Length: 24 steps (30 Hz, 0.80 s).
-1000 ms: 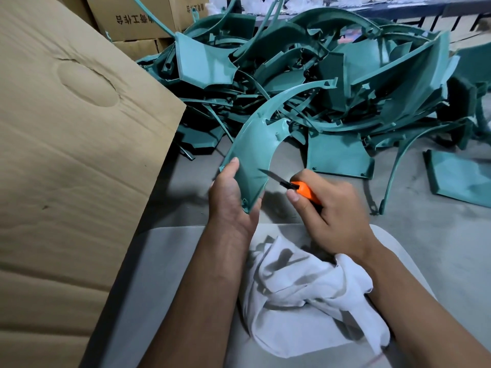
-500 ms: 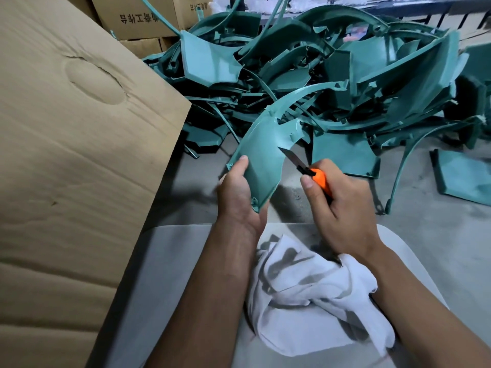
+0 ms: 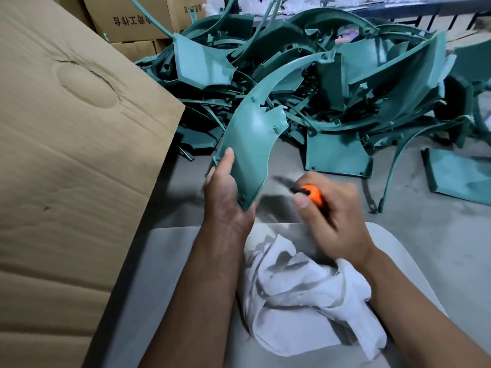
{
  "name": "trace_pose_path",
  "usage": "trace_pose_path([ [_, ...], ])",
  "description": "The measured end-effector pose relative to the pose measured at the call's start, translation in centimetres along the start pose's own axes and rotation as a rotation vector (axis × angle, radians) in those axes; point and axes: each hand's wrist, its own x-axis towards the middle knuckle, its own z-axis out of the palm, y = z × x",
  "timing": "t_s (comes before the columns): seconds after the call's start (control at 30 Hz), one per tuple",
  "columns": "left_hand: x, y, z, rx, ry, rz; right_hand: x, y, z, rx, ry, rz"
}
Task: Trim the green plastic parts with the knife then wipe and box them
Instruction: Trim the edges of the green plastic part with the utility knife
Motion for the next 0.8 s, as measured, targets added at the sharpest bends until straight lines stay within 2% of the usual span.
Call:
trace_pose_path([
  [0.13, 0.0, -0.2, 0.0, -0.029, -0.152, 0.131, -0.1, 0.9, -0.3, 0.072, 0.236, 0.135],
  [0.23, -0.3, -0.3, 0.0, -0.118, -0.310, 0.108, -0.1, 1.4, -0.4, 0.120, 0.275, 0.242],
  [0.33, -0.1, -0.3, -0.1, -0.137, -0.328, 0.080, 0.0, 1.6, -0.7, 0.090, 0.220, 0.254],
  [0.57, 0.4, -0.4, -0.2, -0.170, -0.216, 0.062, 0.1, 0.8, -1.0, -0.008, -0.035, 0.068],
  [0.8, 0.1, -0.5, -0.1, -0.209, -0.202, -0.067, 0.2, 0.6, -0.6, -0.151, -0.009, 0.035],
])
